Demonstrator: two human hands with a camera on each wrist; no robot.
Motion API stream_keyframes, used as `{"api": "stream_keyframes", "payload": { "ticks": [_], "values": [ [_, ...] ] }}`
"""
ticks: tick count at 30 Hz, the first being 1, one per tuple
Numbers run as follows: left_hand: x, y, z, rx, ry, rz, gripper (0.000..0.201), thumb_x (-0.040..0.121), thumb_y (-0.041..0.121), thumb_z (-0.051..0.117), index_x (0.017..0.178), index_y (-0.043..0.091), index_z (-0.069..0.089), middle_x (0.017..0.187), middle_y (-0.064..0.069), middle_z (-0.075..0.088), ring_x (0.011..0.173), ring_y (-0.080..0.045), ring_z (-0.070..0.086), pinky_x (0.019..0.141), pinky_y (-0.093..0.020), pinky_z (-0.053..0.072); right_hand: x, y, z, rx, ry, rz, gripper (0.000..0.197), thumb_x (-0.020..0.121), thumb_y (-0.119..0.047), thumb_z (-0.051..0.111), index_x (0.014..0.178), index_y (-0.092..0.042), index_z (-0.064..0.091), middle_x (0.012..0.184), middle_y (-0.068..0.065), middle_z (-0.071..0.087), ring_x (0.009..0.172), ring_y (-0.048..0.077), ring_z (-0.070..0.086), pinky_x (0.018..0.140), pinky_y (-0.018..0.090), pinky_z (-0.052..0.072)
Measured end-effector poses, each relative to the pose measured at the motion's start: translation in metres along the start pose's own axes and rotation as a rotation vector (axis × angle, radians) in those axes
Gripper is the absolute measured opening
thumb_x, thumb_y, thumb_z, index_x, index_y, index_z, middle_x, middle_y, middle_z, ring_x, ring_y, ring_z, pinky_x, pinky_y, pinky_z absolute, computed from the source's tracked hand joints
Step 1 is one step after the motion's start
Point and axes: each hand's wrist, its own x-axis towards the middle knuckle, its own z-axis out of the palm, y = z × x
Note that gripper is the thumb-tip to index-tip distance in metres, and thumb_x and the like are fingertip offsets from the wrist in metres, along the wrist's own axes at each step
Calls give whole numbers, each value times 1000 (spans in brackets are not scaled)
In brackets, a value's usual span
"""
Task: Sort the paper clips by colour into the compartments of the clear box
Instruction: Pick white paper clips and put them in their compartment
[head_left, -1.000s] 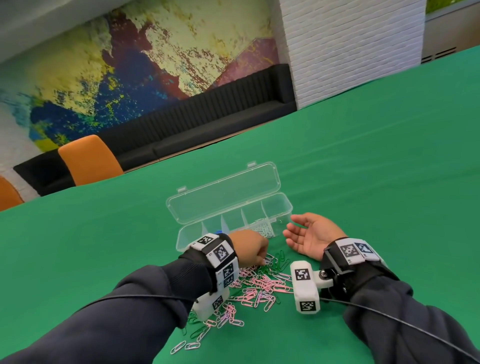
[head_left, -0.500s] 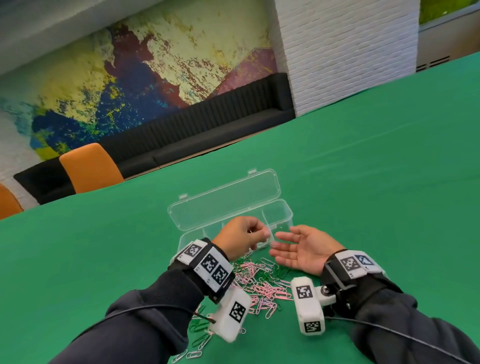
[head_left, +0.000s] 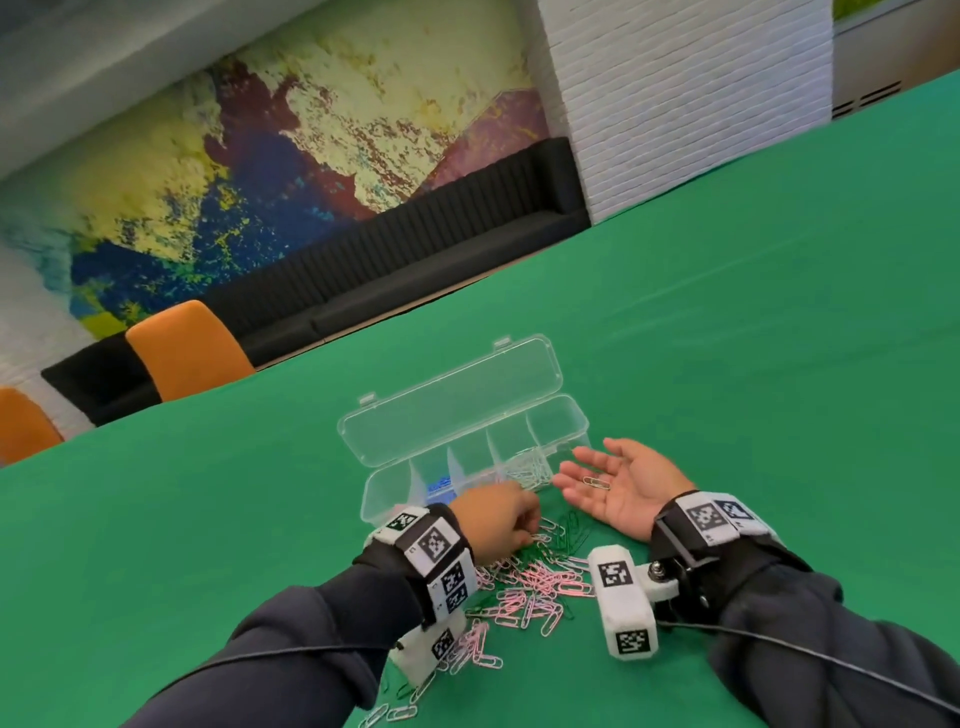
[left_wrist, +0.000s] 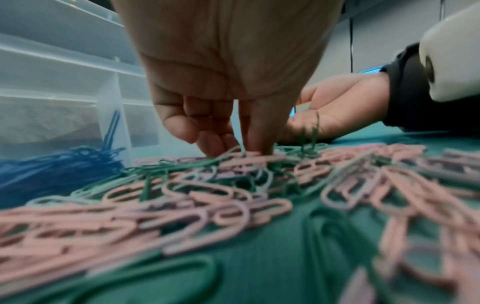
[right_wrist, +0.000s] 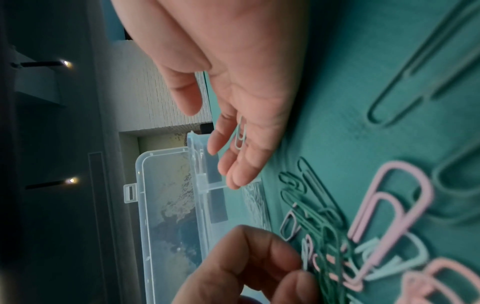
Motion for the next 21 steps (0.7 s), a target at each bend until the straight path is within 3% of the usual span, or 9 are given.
{"api": "stream_keyframes", "payload": {
  "ticks": [4, 6, 8, 12, 16, 19, 21],
  "values": [
    [1, -4, -9, -2, 52, -10, 15, 93, 15, 48, 99, 9, 61, 101, -7, 62, 89, -18, 55, 81, -27, 44, 0, -2, 1, -17, 2, -5, 32, 99, -25, 35, 91, -1, 56, 93, 21, 60, 83, 33, 60, 52, 35, 56],
    [1, -4, -11, -45, 110, -15, 14, 94, 17, 50, 99, 9, 61, 100, -5, 64, 84, -13, 53, 76, -21, 41, 0, -2, 1, -30, 1, -3, 32, 98, -24, 35, 90, -2, 56, 92, 20, 60, 83, 33, 60, 61, 36, 56],
    [0, 0, -14, -154, 219, -28, 13, 93, 18, 53, 97, 10, 62, 94, -1, 65, 79, -10, 54, 71, -15, 39, 0, -3, 2, -55, 3, 4, 32, 98, -24, 35, 89, -2, 56, 92, 20, 59, 84, 33, 59, 74, 41, 49],
    [3, 12, -23, -517, 434, -49, 7, 92, 14, 56, 97, 13, 61, 78, 7, 58, 62, -3, 52, 58, -7, 41, -1, -2, 4, -103, -10, 43, 33, 98, -25, 35, 89, -1, 56, 92, 22, 58, 85, 35, 58, 80, 42, 45],
    [0, 6, -22, -504, 443, -68, 11, 92, 14, 57, 102, 14, 62, 88, 6, 60, 61, 2, 51, 59, -6, 39, 0, -3, 2, -90, -6, 61, 34, 98, -26, 35, 90, -1, 56, 93, 22, 59, 85, 35, 59, 66, 39, 54],
    [-11, -2, -13, -377, 337, -74, 12, 93, 15, 55, 101, 14, 64, 89, 7, 60, 65, 7, 48, 64, -5, 38, 1, -4, 1, -66, -1, 64, 34, 98, -25, 35, 89, 0, 56, 93, 23, 59, 85, 35, 59, 57, 37, 56],
    [-18, -4, -8, -327, 263, -63, 13, 93, 16, 54, 101, 15, 64, 91, 8, 60, 71, 1, 51, 71, -8, 41, 1, -3, 1, -62, -6, 67, 34, 98, -24, 34, 89, 1, 56, 93, 23, 59, 86, 36, 59, 52, 38, 56]
  ]
}}
